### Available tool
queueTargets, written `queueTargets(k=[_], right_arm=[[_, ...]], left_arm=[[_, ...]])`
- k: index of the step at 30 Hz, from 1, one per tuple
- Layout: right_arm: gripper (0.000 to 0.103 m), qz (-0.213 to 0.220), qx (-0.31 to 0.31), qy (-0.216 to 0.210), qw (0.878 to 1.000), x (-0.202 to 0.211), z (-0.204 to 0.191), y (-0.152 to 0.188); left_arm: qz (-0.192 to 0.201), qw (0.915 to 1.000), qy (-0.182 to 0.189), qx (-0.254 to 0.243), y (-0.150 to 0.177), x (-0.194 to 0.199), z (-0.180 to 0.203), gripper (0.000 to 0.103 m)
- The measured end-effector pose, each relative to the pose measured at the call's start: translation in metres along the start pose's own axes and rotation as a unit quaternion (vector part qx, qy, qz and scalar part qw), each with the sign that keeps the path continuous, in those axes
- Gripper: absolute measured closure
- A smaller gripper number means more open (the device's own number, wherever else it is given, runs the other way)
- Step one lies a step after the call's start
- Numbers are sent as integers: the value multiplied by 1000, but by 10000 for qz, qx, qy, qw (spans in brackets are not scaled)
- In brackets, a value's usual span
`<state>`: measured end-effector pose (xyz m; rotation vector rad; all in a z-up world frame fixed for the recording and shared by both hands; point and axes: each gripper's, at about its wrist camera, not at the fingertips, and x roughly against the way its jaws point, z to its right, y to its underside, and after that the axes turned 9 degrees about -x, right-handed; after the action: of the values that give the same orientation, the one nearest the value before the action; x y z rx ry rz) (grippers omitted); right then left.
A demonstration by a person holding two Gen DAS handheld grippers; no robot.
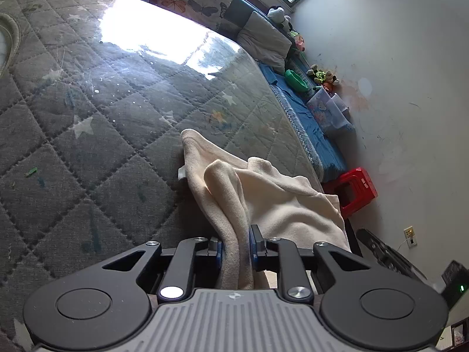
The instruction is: Fold clothes
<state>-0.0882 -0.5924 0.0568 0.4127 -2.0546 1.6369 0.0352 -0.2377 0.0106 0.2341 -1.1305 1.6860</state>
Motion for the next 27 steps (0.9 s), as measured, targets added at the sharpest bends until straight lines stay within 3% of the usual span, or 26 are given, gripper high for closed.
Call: queueTargets(k=[5,14,22,27], right_arm=[[94,-60,282,-375,9989,18,-15,23],[93,-170,264,-359,9989,32,-14,48],[93,-272,458,-500,9973,34,-21,29],[93,-324,584,-669,9955,19,-32,13]], left_arm=[[15,10000,-28,-90,-1,2,2,82],[-61,9998,94,-184,3,6,0,82],[191,9985,-316,-410,-9,23,3,79],[526,9939,-477,-840,-18,30,25,81]])
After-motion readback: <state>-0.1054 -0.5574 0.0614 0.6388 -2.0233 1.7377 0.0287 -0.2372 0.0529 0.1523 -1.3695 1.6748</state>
